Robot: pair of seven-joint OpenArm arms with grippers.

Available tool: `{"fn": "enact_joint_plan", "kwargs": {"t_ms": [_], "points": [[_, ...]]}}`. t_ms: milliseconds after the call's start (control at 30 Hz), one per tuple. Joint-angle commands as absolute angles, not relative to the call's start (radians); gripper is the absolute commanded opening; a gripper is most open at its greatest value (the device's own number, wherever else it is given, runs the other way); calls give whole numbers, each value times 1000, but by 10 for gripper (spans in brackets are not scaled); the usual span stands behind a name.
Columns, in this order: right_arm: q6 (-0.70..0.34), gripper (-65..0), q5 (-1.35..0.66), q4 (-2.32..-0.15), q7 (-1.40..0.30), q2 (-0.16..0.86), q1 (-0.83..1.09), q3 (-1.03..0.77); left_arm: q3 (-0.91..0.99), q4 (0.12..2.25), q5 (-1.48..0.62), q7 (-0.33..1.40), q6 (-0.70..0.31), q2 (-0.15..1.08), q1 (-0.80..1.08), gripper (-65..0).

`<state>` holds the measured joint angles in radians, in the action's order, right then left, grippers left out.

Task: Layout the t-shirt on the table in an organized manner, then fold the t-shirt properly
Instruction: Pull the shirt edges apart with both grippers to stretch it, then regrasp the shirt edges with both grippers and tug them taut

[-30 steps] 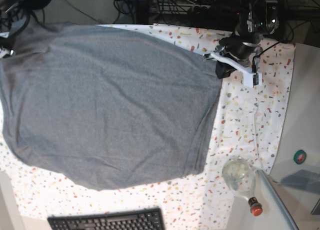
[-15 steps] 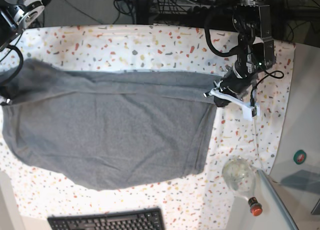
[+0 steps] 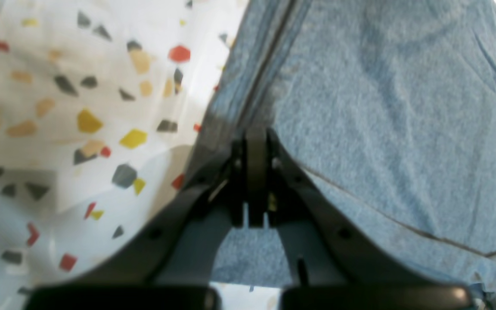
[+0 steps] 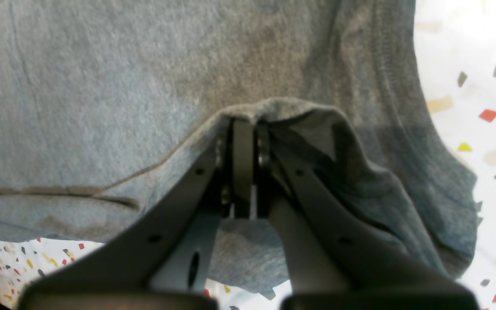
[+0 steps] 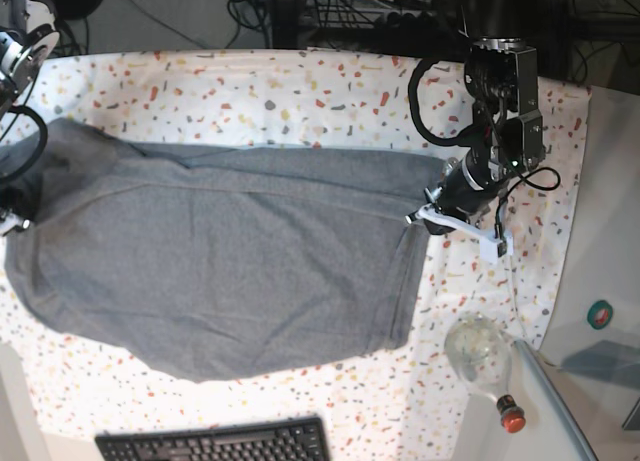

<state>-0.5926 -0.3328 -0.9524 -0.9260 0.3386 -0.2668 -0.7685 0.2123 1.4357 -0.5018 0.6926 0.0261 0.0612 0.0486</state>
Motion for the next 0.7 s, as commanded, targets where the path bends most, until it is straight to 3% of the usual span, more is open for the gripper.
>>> {"fn": "enact_joint_plan", "kwargs": {"t_ms": [0, 267, 300, 433, 500, 567, 667], "points": [[-579, -650, -349, -967, -903, 364, -292, -771, 211, 1438, -513, 680, 24, 64, 36, -650], [-553, -650, -354, -978, -909, 381, -294, -779, 237, 1435, -518, 680, 24, 65, 28, -650], [-553, -630, -355, -978, -909, 384, -294, -780, 245, 1435, -518, 680, 24, 64, 28, -609], [-559, -359, -355, -980, -934, 386, -291, -891, 252, 1437, -518, 680, 24, 53, 12, -255], [-581, -312, -355, -1017, -970, 383, -283, -1004, 283, 1478, -521, 679, 22, 47, 19, -107], [-664, -332, -355, -1142, -1000, 371, -211, -1069, 346, 1560, -555, 679, 19, 15, 56, -43], [-698, -338, -355, -1317, -1007, 323, -105, -1076, 409, 1632, -628, 680, 18, -4, 122, -43]]}}
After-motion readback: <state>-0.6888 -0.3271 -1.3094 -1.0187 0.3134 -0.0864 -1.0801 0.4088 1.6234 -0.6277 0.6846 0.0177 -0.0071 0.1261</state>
